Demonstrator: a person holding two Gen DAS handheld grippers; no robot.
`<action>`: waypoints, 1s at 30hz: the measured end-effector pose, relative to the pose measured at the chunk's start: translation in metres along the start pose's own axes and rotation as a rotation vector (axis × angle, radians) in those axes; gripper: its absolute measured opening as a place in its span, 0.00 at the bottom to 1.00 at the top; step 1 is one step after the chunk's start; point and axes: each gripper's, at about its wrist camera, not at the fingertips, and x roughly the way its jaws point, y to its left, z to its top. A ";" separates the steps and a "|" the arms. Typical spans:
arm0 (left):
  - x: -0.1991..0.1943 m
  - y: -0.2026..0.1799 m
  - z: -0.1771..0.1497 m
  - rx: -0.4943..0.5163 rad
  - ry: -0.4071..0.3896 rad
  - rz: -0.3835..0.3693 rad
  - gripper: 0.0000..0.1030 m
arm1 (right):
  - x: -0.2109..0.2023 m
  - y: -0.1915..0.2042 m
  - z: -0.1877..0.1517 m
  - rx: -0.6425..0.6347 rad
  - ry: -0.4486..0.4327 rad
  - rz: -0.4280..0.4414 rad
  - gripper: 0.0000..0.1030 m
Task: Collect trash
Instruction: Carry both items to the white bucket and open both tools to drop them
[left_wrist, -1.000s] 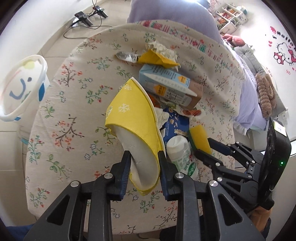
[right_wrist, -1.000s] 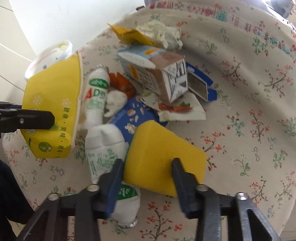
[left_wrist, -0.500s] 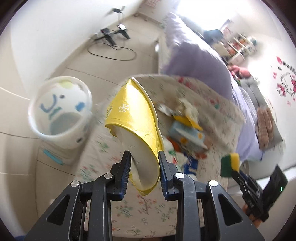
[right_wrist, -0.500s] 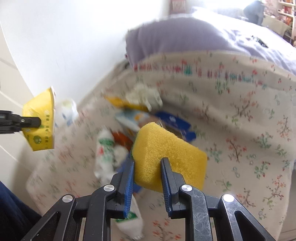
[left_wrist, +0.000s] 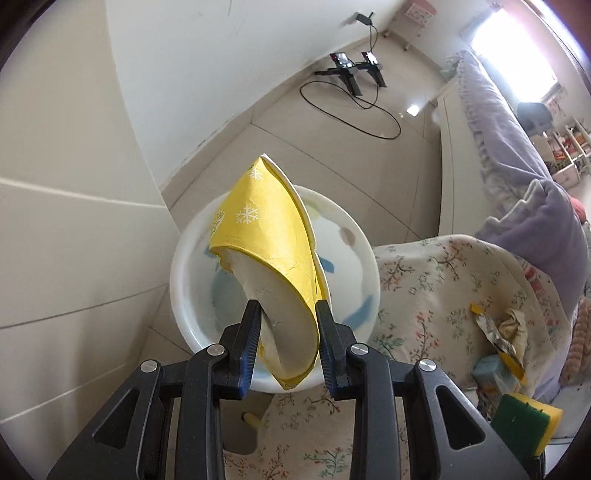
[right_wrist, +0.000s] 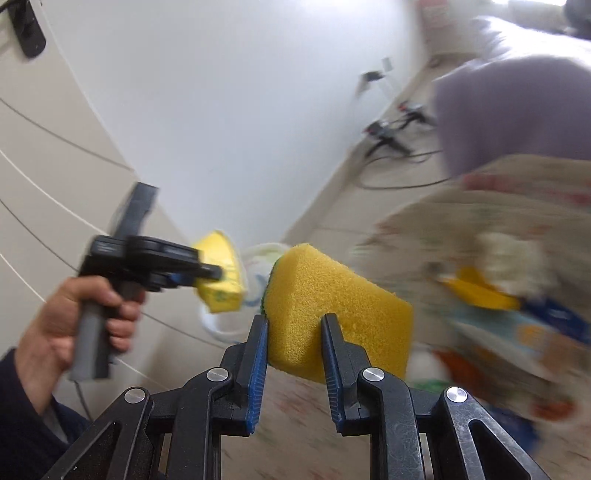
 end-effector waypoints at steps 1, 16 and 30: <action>0.002 0.003 0.002 -0.006 0.001 0.004 0.32 | 0.013 0.005 0.004 0.000 0.007 0.019 0.24; -0.048 0.023 0.013 -0.098 -0.076 -0.008 0.64 | 0.188 0.059 0.052 0.047 0.079 0.167 0.29; -0.052 0.000 0.005 -0.038 -0.114 0.080 0.64 | 0.164 0.044 0.037 0.053 0.151 -0.019 0.56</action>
